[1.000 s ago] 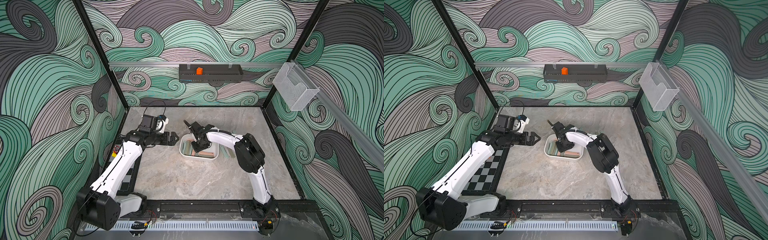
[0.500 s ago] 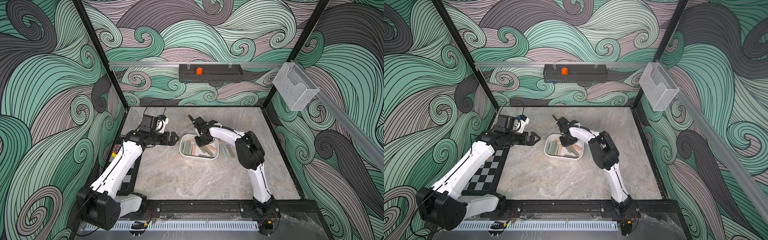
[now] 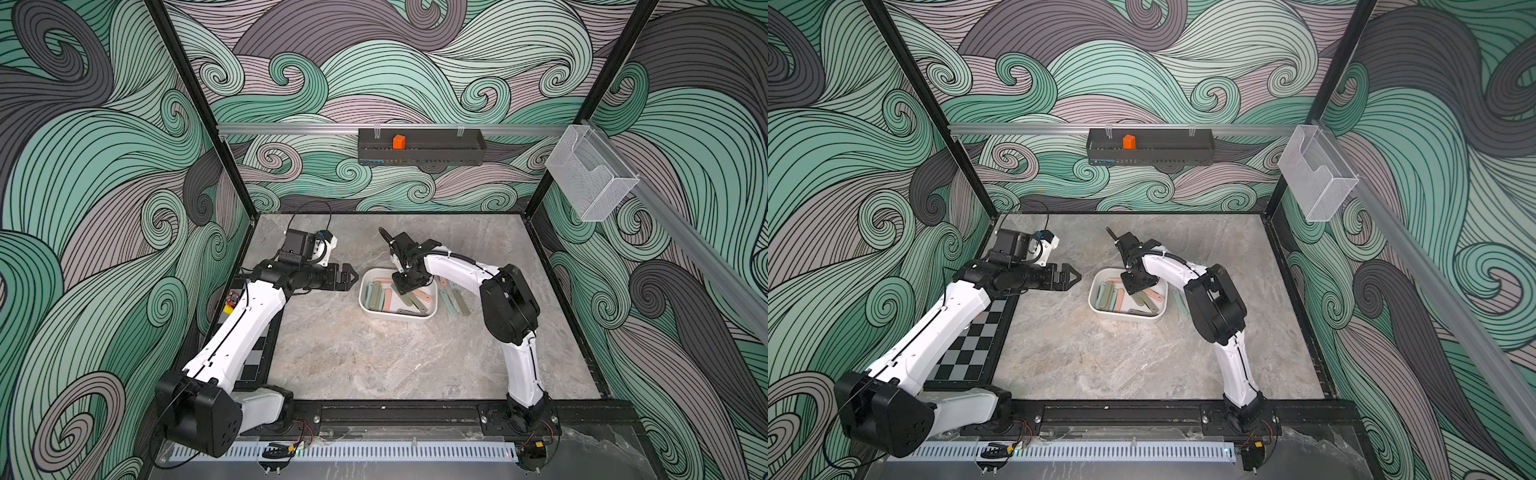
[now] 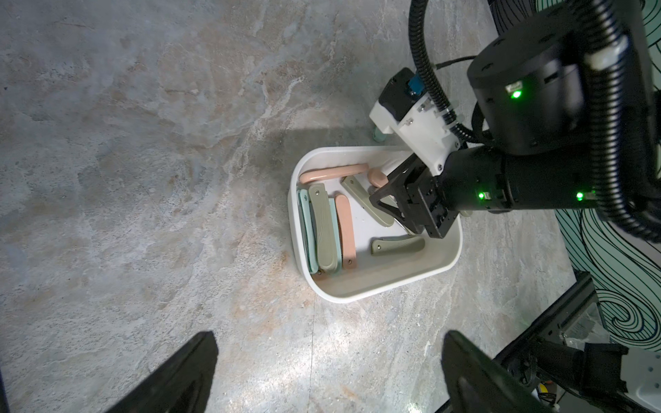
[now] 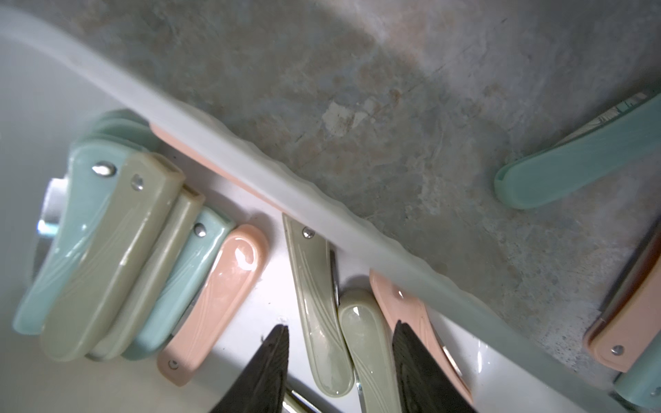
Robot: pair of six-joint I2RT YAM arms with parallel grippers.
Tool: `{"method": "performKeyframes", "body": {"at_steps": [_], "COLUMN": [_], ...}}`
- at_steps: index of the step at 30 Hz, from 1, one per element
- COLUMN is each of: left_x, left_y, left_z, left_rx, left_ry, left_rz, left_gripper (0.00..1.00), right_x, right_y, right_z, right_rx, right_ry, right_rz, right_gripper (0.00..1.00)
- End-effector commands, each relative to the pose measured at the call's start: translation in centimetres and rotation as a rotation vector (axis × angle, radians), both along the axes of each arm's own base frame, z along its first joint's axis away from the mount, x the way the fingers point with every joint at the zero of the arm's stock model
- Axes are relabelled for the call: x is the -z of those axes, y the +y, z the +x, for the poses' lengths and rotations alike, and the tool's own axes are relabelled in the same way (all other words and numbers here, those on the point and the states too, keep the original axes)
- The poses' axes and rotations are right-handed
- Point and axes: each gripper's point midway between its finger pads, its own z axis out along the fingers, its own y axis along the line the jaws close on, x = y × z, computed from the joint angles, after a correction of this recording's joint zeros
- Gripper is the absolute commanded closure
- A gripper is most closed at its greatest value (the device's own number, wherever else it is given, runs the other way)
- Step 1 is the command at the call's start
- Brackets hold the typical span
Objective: Take the fruit knife out of the storage box
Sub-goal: Adjust the fruit knife in the storage box, then pick up the fruit knife from the storage box.
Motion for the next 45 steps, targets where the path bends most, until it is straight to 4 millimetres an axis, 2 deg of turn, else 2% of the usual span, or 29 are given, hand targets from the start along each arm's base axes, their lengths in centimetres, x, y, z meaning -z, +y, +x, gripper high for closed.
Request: {"method": "performKeyframes", "body": {"at_steps": [1,5,11,18,24,29,35,45], "left_x": [0.0,0.1,0.2,0.3,0.4,0.4,0.0,-2.0], "left_y": [-0.2,-0.3,-0.2,0.0,0.1,0.0,-0.2,-1.5], "left_z": [0.3,0.3,0.3,0.3,0.4,0.4,0.5,1.2], "left_rx": [0.006,0.008,0.008,0.005,0.003,0.005,0.011,0.044], "left_ry": [0.003,0.003,0.008,0.009,0.012,0.016,0.007,-0.006], "left_rz": [-0.020,-0.019,-0.014,-0.011,-0.012,-0.017,-0.027,-0.098], "left_gripper": [0.01,0.01,0.01,0.01,0.01,0.01,0.01,0.01], "right_x": [-0.1,0.3,0.9,2.9,4.2,4.3,3.2,-1.8], "right_y": [1.0,1.5,2.4,3.3,3.1,3.0,2.9,2.8], "right_z": [-0.6,-0.3,0.1,0.1,-0.2,-0.1,0.5,1.8], "right_rx": [-0.057,-0.073,-0.095,-0.125,-0.124,-0.118,-0.118,-0.128], "right_ry": [0.000,0.006,0.016,0.060,0.086,0.084,0.049,-0.030], "right_rz": [0.021,0.028,0.039,0.048,0.036,0.029,0.025,0.040], "right_gripper": [0.51,0.58,0.57,0.56,0.62,0.71,0.79,0.86]}}
